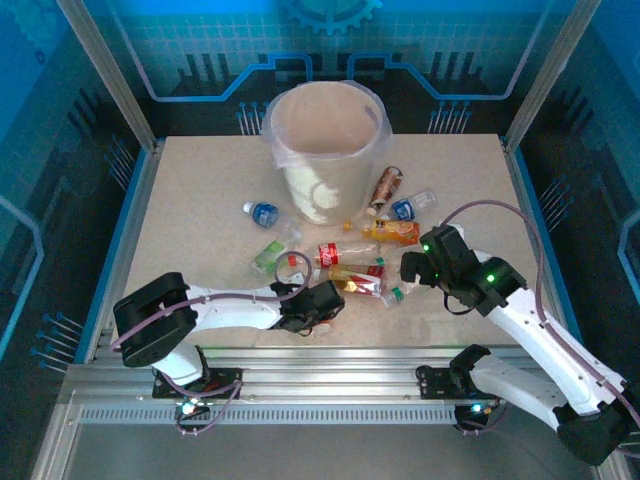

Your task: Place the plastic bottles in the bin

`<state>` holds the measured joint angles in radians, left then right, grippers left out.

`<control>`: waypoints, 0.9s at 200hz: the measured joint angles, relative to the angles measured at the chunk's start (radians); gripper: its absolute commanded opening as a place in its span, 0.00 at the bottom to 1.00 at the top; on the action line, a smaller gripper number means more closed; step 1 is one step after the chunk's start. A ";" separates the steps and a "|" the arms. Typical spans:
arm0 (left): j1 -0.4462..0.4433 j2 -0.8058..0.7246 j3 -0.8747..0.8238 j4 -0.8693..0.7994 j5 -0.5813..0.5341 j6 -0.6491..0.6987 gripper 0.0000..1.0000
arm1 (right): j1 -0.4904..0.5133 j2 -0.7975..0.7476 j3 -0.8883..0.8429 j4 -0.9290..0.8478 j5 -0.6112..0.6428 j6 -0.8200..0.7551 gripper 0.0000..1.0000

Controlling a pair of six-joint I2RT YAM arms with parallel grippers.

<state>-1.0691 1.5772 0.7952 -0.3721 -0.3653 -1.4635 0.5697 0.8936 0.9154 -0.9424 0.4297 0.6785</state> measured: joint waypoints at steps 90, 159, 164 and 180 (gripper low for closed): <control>-0.013 -0.117 0.090 -0.127 -0.141 0.105 0.43 | -0.002 0.012 -0.002 0.029 0.002 -0.006 1.00; -0.016 -0.297 0.142 -0.219 -0.270 0.228 0.40 | -0.016 0.063 0.001 0.039 0.005 -0.006 1.00; -0.016 -0.313 0.145 -0.226 -0.284 0.238 0.39 | -0.019 0.068 0.002 0.040 0.004 -0.006 1.00; -0.013 -0.364 0.150 -0.237 -0.327 0.277 0.39 | -0.035 0.089 0.012 0.042 0.001 -0.006 1.00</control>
<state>-1.0824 1.2129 0.9451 -0.6094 -0.6922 -1.1870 0.5350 0.9829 0.9276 -0.9005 0.4309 0.6720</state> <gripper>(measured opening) 0.577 0.996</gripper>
